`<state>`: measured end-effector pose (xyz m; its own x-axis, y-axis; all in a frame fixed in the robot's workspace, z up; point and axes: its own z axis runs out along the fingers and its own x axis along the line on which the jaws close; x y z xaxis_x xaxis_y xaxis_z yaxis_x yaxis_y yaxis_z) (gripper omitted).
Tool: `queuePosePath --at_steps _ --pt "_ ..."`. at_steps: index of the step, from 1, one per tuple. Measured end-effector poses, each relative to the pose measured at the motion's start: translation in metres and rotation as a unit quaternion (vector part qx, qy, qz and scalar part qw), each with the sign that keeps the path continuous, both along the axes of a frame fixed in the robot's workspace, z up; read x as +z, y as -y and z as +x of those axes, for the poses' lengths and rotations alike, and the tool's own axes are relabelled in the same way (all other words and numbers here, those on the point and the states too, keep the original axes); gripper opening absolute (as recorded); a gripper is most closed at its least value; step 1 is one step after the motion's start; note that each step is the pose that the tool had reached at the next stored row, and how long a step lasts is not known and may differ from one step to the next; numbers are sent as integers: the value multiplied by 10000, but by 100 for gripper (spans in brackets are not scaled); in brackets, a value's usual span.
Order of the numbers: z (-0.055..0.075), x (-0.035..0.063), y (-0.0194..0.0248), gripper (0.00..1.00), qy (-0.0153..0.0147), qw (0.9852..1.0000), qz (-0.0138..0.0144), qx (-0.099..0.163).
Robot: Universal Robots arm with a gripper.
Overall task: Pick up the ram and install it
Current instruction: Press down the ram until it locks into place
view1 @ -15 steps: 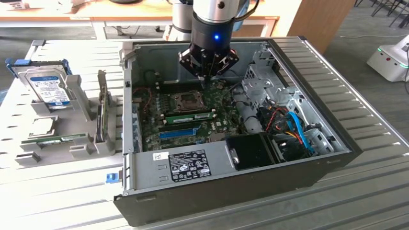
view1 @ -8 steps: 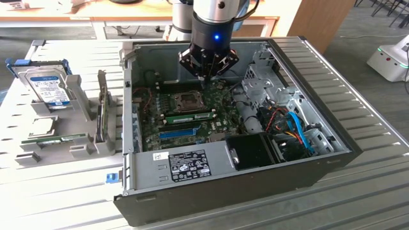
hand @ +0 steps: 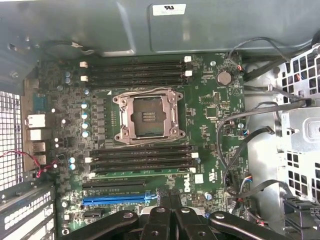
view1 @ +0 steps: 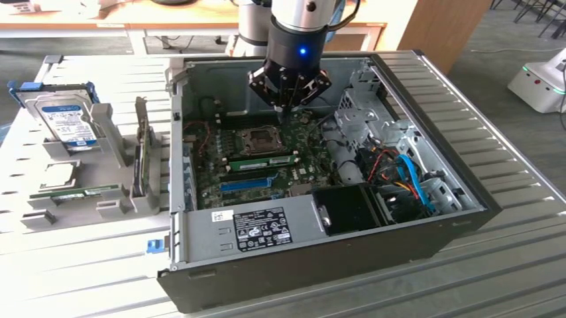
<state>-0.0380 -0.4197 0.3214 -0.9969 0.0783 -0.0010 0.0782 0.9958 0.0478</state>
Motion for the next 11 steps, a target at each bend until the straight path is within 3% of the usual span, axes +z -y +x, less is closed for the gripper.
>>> queuePosePath --at_steps 11 --pt "-106 -7 -1 11 0 10000 1 0"
